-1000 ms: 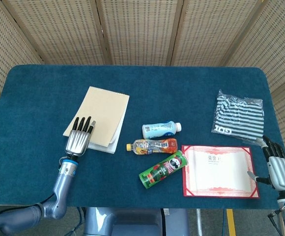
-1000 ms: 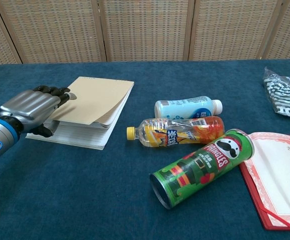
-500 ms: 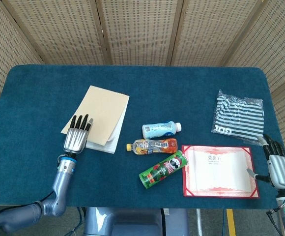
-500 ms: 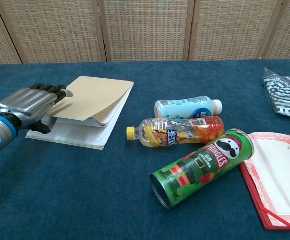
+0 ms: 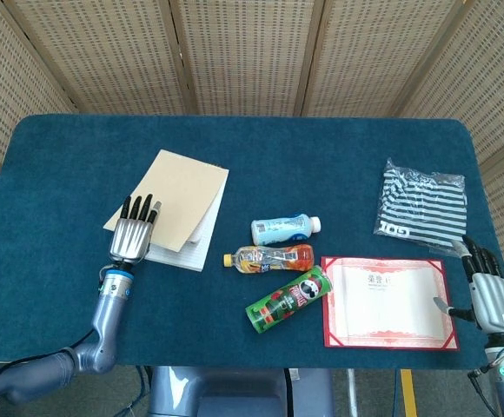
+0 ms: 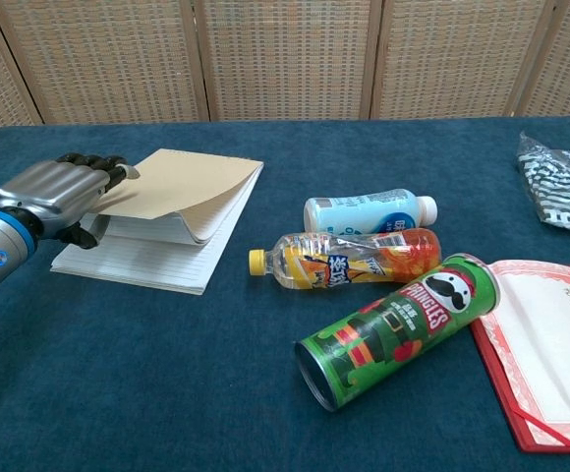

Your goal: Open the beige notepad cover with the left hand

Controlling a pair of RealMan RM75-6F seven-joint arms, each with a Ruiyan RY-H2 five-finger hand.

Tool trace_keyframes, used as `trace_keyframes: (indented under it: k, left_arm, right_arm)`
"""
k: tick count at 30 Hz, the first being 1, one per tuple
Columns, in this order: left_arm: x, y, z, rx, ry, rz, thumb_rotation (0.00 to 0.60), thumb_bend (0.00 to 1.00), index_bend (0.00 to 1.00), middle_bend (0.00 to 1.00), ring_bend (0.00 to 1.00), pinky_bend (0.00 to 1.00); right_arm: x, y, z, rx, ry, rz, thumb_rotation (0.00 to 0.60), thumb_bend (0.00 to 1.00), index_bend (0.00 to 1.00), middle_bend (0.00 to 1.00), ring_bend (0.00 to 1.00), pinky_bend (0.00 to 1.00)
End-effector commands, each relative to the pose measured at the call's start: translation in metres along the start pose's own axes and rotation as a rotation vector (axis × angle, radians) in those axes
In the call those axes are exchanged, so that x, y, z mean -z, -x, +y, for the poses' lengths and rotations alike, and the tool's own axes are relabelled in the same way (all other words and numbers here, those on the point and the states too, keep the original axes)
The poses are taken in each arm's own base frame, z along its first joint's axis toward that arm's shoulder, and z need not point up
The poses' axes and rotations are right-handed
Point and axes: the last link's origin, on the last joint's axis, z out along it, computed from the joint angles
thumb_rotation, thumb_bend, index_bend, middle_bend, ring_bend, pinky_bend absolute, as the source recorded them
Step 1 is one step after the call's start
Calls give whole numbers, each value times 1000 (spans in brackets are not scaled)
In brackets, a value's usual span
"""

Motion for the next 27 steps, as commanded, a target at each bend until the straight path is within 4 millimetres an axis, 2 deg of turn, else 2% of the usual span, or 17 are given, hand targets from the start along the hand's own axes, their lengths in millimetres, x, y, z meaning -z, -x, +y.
trace_keyframes:
  k: [1,12,17,20,27]
  left_arm:
    - [-3,-2,0,10,-3,-3,600,639,35,0,0,0]
    - [-12,-5,-1,30,-24,-33,600,637,47,0,0,0]
    - [-17,-7,-2,34,-39,-25,600,638,196,0,0,0]
    - [-19,-9,-2,55,-47,-17,600,640,340,0,0,0]
    - [-17,-7,-1,56,-45,-8,600,651,463,0,0,0]
  right_arm:
    - [0,1,0,2,2,-2,600,208,27,0,0,0]
    - [-1,2,0,3,3,-3,600,208,27,0,0,0]
    - [-1,2,1,3,4,-3,600,207,27,0,0,0]
    - [-1,2,0,1,2,1,600,208,27,0,0,0]
    - [-1,1,1,-3,3,4,600,208,27,0,0,0]
